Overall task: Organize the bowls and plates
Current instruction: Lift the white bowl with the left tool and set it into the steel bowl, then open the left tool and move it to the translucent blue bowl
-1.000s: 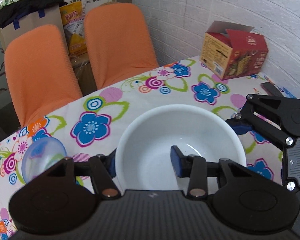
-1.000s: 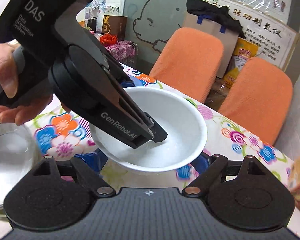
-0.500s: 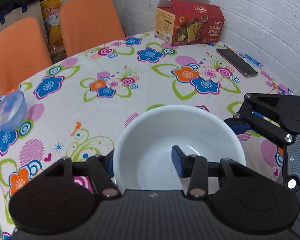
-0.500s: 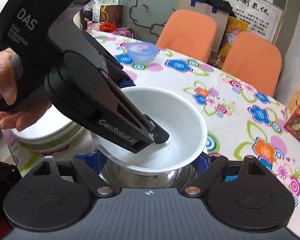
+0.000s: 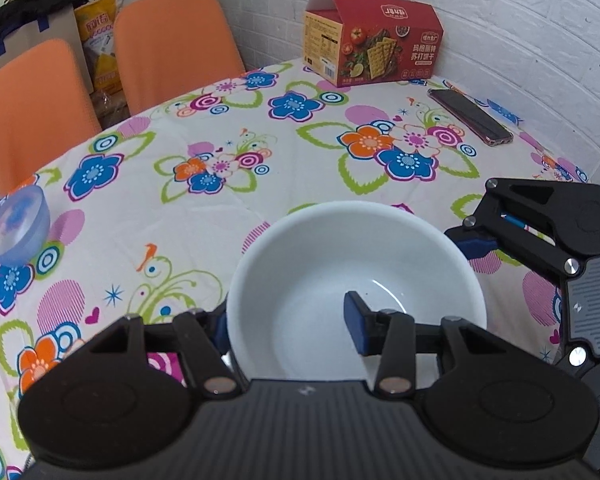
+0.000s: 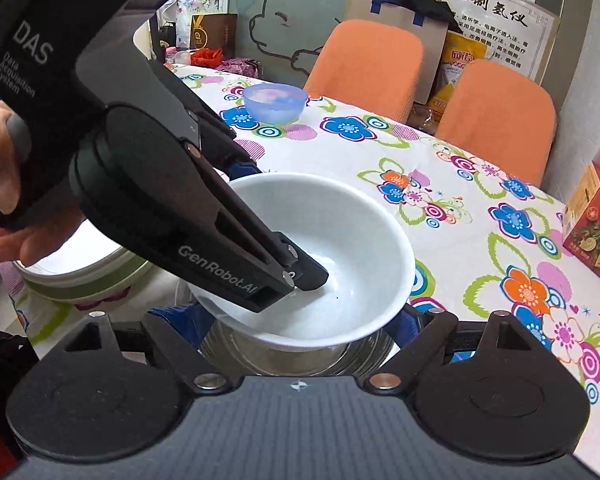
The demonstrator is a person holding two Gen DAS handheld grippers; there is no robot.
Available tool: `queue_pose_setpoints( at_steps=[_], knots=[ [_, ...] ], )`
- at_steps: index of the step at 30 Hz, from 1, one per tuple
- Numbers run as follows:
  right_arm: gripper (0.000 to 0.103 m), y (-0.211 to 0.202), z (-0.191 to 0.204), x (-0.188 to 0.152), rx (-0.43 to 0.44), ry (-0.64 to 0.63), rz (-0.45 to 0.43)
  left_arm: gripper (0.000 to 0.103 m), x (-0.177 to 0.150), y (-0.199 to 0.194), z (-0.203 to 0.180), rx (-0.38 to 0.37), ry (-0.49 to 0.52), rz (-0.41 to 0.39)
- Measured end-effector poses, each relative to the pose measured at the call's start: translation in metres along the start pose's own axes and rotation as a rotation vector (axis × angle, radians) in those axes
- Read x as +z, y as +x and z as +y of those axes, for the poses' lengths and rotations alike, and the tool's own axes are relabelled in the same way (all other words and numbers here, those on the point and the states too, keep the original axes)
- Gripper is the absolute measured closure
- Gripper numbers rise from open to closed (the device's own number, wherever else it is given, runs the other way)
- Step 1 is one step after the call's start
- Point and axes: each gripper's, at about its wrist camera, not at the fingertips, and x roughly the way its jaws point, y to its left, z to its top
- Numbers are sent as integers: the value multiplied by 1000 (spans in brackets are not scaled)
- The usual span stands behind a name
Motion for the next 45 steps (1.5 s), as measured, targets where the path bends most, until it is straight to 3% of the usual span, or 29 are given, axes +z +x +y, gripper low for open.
queue_pose_setpoints(
  at_steps=[8, 16, 28, 31, 35, 45],
  knots=[
    [28, 6, 0, -4, -23, -7, 37, 53, -6, 6, 1, 2, 9, 11],
    [28, -4, -6, -11, -26, 27, 54, 34, -4, -1, 6, 23, -5, -10],
    [28, -50, -13, -39, -1, 215, -9, 31, -18, -34, 18, 28, -64, -75],
    [28, -51, -8, -33, 11, 207, -20, 21, -26, -45, 25, 44, -85, -89],
    [28, -50, -1, -18, 28, 181, -38, 21, -42, -64, 48, 85, -126, -89],
    [28, -10, 2, 50, 103, 186, -65, 21, -78, -105, 160, 245, -335, -73]
  ],
)
